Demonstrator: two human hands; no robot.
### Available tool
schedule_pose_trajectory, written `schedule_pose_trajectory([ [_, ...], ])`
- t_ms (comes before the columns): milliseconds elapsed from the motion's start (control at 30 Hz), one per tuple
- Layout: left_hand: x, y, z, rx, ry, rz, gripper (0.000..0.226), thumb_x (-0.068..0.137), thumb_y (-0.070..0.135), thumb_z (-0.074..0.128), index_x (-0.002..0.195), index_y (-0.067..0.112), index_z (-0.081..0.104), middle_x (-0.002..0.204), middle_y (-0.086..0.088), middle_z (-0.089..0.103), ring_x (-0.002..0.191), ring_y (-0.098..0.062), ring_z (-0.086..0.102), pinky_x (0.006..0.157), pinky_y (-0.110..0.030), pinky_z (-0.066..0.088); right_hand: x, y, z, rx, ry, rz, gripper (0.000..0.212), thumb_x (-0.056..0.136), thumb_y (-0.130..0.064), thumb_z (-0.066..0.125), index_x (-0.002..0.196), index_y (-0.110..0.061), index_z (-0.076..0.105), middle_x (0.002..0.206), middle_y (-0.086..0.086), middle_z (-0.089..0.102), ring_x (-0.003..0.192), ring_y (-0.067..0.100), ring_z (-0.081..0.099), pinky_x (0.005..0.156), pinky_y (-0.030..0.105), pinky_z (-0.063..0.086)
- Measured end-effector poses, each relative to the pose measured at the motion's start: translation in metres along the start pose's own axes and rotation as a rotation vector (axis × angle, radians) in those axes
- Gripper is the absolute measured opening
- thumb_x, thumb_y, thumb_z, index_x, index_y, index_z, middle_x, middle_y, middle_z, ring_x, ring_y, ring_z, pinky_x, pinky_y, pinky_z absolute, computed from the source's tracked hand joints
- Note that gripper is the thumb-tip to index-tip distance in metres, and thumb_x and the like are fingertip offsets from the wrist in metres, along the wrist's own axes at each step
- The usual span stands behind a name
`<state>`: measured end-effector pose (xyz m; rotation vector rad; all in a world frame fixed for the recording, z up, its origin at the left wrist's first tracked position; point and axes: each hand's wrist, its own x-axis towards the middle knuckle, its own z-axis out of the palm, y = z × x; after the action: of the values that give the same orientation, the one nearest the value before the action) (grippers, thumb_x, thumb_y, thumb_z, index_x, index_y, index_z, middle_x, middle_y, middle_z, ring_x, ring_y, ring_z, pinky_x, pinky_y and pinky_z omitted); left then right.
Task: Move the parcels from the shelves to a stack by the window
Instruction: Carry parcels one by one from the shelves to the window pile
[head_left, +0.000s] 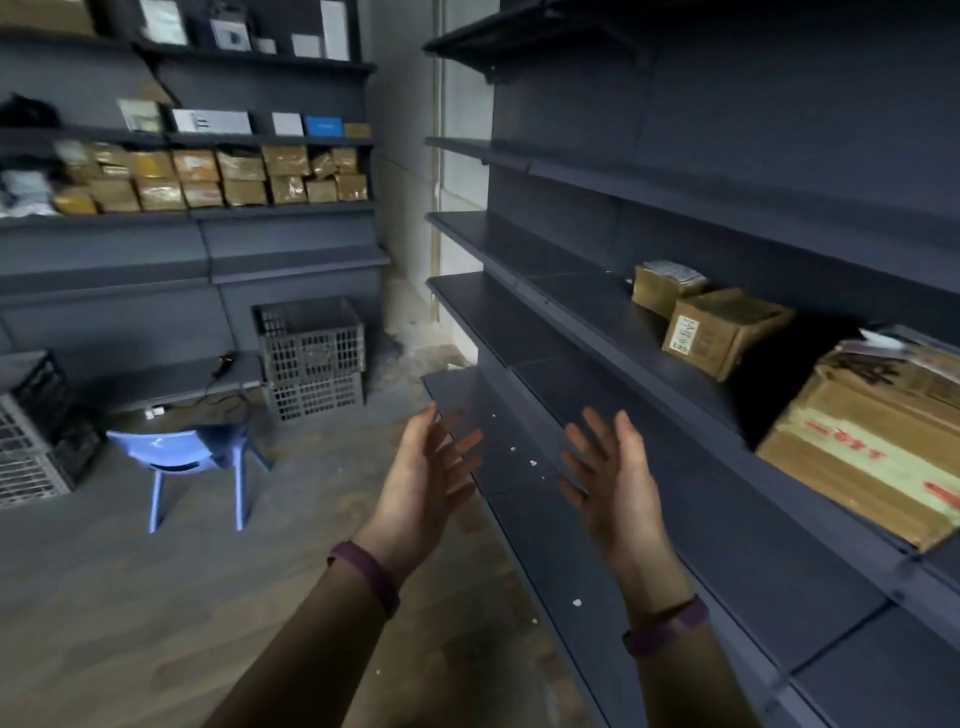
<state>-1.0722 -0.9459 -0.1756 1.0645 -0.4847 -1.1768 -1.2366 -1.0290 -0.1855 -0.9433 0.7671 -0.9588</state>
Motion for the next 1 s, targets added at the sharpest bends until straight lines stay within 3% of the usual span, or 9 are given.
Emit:
schedule_pose_trajectory([
  [200, 0.116, 0.029, -0.026, -0.013, -0.073, -0.03, 0.056, 0.097, 0.06, 0.032, 0.137, 0.026, 0.052, 0.131, -0.002, 0.064, 0.127, -0.025, 0.053, 0.116, -0.049, 0.026, 0.093, 0.007, 0.028, -0.015, 0.114, -0.063, 0.059, 0.097, -0.059, 0.039, 0.146, -0.027, 0.047, 0.147, 0.0, 0.052, 0.132, 0.019, 0.048, 0.113, 0.042, 0.035],
  [333, 0.192, 0.055, -0.03, 0.037, -0.133, -0.119, 0.048, 0.099, 0.056, 0.028, 0.13, 0.029, 0.051, 0.133, -0.002, 0.061, 0.129, -0.024, 0.05, 0.116, -0.045, 0.027, 0.154, 0.0, 0.053, -0.048, 0.215, -0.103, 0.061, 0.097, -0.059, 0.037, 0.146, -0.024, 0.047, 0.149, 0.002, 0.051, 0.137, 0.023, 0.046, 0.117, 0.045, 0.032],
  [467, 0.256, 0.075, -0.015, 0.098, -0.171, -0.166, 0.051, 0.1, 0.051, 0.028, 0.137, 0.024, 0.051, 0.136, -0.005, 0.059, 0.13, -0.025, 0.049, 0.113, -0.043, 0.028, 0.197, -0.01, 0.06, -0.087, 0.307, -0.136, 0.06, 0.098, -0.058, 0.037, 0.147, -0.024, 0.046, 0.15, 0.001, 0.049, 0.139, 0.023, 0.045, 0.117, 0.046, 0.031],
  [633, 0.336, 0.084, 0.022, 0.172, -0.273, -0.225, 0.05, 0.1, 0.05, 0.031, 0.137, 0.023, 0.052, 0.136, -0.005, 0.059, 0.13, -0.025, 0.05, 0.109, -0.042, 0.029, 0.242, -0.031, 0.04, -0.119, 0.443, -0.198, 0.061, 0.099, -0.056, 0.037, 0.151, -0.025, 0.042, 0.154, 0.0, 0.043, 0.142, 0.023, 0.04, 0.115, 0.042, 0.031],
  [733, 0.387, 0.081, 0.051, 0.211, -0.344, -0.224, 0.047, 0.099, 0.05, 0.032, 0.134, 0.026, 0.053, 0.135, -0.002, 0.06, 0.128, -0.022, 0.051, 0.104, -0.04, 0.031, 0.275, -0.044, 0.02, -0.155, 0.513, -0.245, 0.05, 0.1, -0.053, 0.038, 0.146, -0.033, 0.044, 0.155, -0.004, 0.042, 0.143, 0.021, 0.038, 0.116, 0.041, 0.03],
  [800, 0.419, 0.077, 0.072, 0.242, -0.383, -0.22, 0.046, 0.099, 0.051, 0.034, 0.132, 0.027, 0.054, 0.134, -0.001, 0.061, 0.124, -0.02, 0.053, 0.102, -0.038, 0.033, 0.301, -0.052, 0.005, -0.171, 0.554, -0.276, 0.041, 0.101, -0.051, 0.04, 0.14, -0.04, 0.043, 0.152, -0.007, 0.043, 0.141, 0.018, 0.039, 0.118, 0.041, 0.03],
  [900, 0.467, 0.069, 0.101, 0.299, -0.416, -0.205, 0.045, 0.098, 0.053, 0.036, 0.13, 0.028, 0.056, 0.131, 0.0, 0.062, 0.124, -0.02, 0.053, 0.1, -0.037, 0.035, 0.35, -0.065, -0.021, -0.151, 0.584, -0.296, 0.047, 0.101, -0.048, 0.043, 0.146, -0.034, 0.04, 0.147, -0.011, 0.044, 0.141, 0.015, 0.039, 0.118, 0.041, 0.029],
  [1000, 0.517, 0.066, 0.126, 0.338, -0.435, -0.18, 0.039, 0.097, 0.054, 0.037, 0.121, 0.033, 0.059, 0.13, 0.002, 0.063, 0.122, -0.018, 0.055, 0.1, -0.037, 0.036, 0.408, -0.083, -0.042, -0.103, 0.6, -0.327, 0.037, 0.102, -0.043, 0.045, 0.138, -0.034, 0.045, 0.136, -0.015, 0.047, 0.138, 0.014, 0.039, 0.118, 0.04, 0.029],
])
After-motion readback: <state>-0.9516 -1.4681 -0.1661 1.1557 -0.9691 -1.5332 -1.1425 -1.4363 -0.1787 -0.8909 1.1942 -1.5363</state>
